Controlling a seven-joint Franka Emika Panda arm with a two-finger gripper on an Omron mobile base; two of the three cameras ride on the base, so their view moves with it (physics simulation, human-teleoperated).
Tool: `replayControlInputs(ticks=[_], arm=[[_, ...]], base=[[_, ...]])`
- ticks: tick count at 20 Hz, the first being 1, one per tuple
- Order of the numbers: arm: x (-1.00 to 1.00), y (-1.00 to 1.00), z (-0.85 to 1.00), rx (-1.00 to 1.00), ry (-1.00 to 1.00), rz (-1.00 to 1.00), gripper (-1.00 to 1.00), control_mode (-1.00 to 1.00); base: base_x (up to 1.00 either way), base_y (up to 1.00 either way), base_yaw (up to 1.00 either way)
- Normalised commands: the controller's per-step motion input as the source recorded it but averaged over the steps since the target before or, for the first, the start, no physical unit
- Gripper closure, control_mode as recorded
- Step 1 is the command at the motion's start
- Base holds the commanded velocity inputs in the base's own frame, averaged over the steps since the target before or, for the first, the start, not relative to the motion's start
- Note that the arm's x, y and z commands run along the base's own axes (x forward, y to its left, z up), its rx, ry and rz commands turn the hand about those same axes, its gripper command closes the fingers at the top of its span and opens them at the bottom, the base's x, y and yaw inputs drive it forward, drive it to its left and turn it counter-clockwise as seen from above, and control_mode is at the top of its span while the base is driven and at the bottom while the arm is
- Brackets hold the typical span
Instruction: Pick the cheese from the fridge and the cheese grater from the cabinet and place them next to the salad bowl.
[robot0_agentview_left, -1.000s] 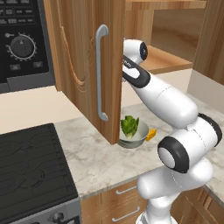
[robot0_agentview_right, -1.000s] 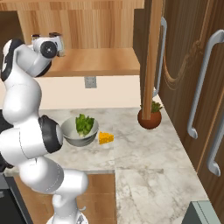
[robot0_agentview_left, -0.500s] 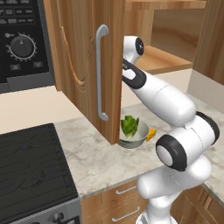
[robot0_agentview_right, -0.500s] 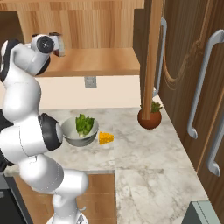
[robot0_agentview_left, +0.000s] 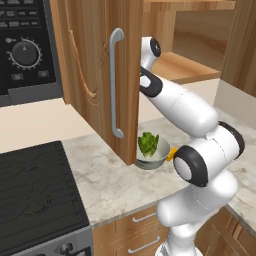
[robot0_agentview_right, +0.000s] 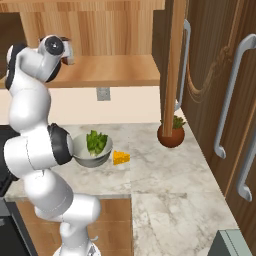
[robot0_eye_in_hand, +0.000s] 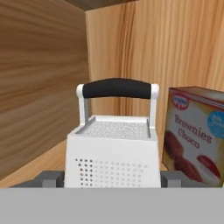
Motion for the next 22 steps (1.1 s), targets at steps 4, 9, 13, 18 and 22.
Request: replayControlInputs(ticks=[4,9,13,18,22], arm=[[0.13,0.1,-0.13,0.0,0.07,0.0,1.0,-1.0],[0.0,0.08,-0.05,0.0,0.02,0.0,1.0,-1.0],[-0.09,-0.03,0.0,0.0,0.0,0.0,1.0,-1.0],[-0.4,-0.17,0.0,0.0,0.0,0.0,1.0,-1.0],[-0.41,-0.03,0.0,0.0,0.0,0.0,1.0,-1.0]], base=[[0.0,0.0,0.0],[0.0,0.0,0.0],[0.0,0.0,0.0],[0.0,0.0,0.0],[0.0,0.0,0.0]])
